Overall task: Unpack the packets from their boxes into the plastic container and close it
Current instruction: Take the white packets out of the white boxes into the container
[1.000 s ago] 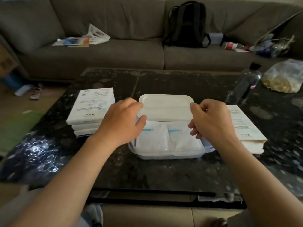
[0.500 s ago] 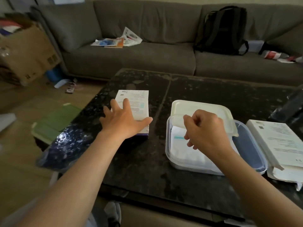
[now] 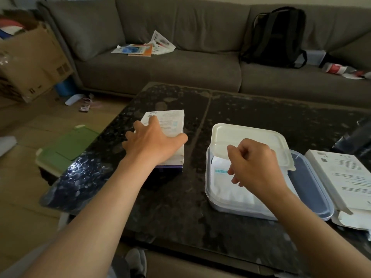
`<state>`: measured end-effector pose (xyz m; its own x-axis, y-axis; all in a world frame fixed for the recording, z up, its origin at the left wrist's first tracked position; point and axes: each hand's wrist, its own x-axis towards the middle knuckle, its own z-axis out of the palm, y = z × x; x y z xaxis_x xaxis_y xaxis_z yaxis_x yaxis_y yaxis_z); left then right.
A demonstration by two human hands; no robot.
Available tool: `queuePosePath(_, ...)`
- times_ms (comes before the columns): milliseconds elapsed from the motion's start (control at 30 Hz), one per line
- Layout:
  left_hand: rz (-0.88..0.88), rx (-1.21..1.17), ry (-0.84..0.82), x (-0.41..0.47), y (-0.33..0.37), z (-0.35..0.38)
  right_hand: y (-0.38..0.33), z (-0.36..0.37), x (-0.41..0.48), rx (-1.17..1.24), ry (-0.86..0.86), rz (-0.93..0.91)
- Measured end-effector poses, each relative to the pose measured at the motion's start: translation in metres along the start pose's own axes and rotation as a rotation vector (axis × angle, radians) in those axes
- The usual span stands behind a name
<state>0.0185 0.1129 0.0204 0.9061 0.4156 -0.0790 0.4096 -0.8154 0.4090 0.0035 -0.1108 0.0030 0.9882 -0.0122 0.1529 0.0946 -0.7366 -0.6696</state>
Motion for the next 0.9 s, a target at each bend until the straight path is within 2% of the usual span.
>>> queuePosePath(167,0.039,-0.226,0.013,-0.01,0.014,-0.01,-0.006,-0.008,-0.002,0.163,-0.06,0.018)
queuePosePath(267,0.134,-0.328,-0.014,-0.029,0.033,-0.01,-0.012,-0.016,0.0,0.52,-0.186,0.132)
queuePosePath(367,0.279,-0.283,-0.032,-0.054,0.051,0.003,-0.015,-0.027,-0.001,0.922,-0.358,0.265)
queuePosePath(467,0.336,-0.209,-0.041,-0.073,0.066,0.018,-0.011,-0.038,0.0,1.122,-0.364,0.289)
queuePosePath(700,0.464,-0.099,-0.132,-0.088,0.081,0.036,0.016,-0.045,0.005,1.118,-0.264,0.352)
queuePosePath(900,0.721,0.052,-0.291,-0.087,0.082,0.026,0.042,-0.074,0.017,1.052,-0.243,0.372)
